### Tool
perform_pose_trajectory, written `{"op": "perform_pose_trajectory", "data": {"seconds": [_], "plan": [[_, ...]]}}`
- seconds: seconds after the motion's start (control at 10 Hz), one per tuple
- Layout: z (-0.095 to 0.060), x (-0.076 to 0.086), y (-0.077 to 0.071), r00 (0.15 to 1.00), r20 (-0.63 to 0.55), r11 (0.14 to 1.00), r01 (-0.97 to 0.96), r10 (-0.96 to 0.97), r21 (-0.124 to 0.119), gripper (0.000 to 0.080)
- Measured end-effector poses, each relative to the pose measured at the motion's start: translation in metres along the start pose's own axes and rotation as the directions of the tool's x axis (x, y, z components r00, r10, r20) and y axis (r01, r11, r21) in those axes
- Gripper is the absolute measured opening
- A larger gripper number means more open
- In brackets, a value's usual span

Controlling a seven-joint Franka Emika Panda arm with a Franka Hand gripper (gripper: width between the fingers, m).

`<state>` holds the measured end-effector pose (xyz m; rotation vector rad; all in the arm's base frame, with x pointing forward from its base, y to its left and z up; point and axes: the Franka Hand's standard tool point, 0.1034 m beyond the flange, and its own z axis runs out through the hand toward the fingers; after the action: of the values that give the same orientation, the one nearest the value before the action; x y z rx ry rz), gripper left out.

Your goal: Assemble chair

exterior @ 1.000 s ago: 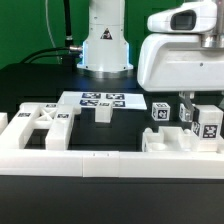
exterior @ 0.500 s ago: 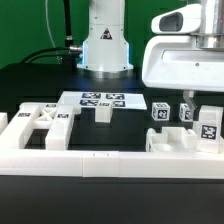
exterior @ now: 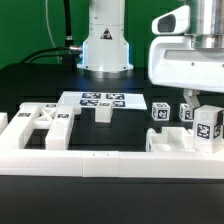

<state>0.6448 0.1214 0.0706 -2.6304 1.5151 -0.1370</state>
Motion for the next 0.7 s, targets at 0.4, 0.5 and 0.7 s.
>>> {"op": "perform_pose_trajectory", "data": {"seconds": [0.4,0.5,0.7], "plan": [[-0.0002,0.0018,0.0006,0.984,0.024,0.984,-0.179,0.179,0.008,0.0315],[0.0000,0.0018,0.0007,0.989,0.023,0.990,-0.144,0.143,0.008,0.0449],[-0.0001,0.0016,0.0011,0.997,0.019,0.998,0.068,-0.069,0.004,0.0599]]}}
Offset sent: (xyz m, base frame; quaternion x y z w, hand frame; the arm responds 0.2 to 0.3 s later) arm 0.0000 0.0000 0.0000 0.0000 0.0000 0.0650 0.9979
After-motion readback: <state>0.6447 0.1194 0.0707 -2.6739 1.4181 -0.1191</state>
